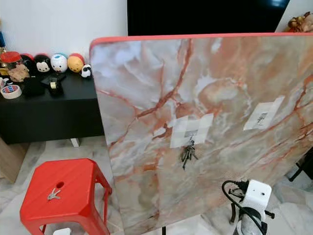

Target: Hang keys on a hook

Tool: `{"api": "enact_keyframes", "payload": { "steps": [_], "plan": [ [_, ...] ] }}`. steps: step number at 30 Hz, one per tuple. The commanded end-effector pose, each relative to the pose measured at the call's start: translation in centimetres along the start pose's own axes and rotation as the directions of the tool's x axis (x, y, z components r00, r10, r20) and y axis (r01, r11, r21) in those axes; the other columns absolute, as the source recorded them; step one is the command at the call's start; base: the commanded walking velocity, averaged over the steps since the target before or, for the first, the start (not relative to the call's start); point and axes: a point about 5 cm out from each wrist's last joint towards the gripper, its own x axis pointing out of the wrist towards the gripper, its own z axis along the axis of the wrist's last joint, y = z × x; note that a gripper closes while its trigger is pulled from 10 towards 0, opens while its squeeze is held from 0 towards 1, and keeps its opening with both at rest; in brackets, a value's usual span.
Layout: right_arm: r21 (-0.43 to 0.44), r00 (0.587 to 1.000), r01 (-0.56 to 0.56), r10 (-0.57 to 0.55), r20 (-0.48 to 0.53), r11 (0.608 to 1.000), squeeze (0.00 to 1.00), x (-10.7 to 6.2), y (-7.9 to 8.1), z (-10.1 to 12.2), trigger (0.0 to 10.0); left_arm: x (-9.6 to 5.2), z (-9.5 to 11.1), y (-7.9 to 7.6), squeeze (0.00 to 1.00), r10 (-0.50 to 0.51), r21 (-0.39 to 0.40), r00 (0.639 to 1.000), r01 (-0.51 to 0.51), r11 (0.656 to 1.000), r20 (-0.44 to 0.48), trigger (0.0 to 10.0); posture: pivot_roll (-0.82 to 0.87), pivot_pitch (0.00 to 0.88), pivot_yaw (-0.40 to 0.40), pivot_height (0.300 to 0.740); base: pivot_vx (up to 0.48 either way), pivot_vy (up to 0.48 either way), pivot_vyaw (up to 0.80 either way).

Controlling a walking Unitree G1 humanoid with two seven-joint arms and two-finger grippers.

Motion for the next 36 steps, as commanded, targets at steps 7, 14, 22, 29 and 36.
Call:
{"api": "enact_keyframes", "payload": {
  "steps": [7, 14, 22, 29, 36],
  "plan": [
    [0.021, 1.0, 0.026, -0.027, 0.01, 0.999, 0.0, 0.5, -0.2, 0.4, 10.0, 0.0, -0.1, -0.2, 0.0, -0.014, 0.05, 1.0, 0.014, 0.999, -0.014, 10.0, 0.05, 0.0, -0.084, 0.714, 0.0, 0.0, 0.0],
    [0.025, 0.999, 0.029, -0.029, 0.013, 0.999, 0.0, 0.8, 0.0, 0.6, 10.0, 0.0, 0.0, -0.2, 0.0, -0.018, 0.063, 1.0, 0.019, 0.998, -0.016, 10.0, 0.06, 0.0, -0.083, 0.714, 0.259, 0.0, 0.0],
    [0.034, 1.0, 0.022, -0.022, 0.021, 0.999, 0.0, 1.1, 0.5, 0.9, 10.0, 0.0, 0.0, -0.2, 0.0, -0.023, 0.069, 1.0, 0.024, 0.997, -0.017, 10.0, 0.06, 0.0, -0.083, 0.714, 0.345, 0.0, 0.0],
    [0.039, 0.999, 0.017, -0.018, 0.026, 0.999, 0.0, 1.2, 0.8, 1.1, 10.0, 0.0, 0.0, -0.3, 0.0, -0.031, 0.082, 0.999, 0.033, 0.996, -0.015, 10.0, 0.06, 0.0, -0.084, 0.714, 0.236, 0.0, 0.0],
    [0.043, 0.999, 0.016, -0.017, 0.031, 0.999, 0.0, 1.2, 1.0, 1.1, 10.0, 0.0, 0.0, -0.3, 0.0, -0.034, 0.088, 0.999, 0.035, 0.996, -0.016, 10.0, 0.06, 0.0, -0.083, 0.714, 0.0, 0.0, 0.0]
  ]
}}
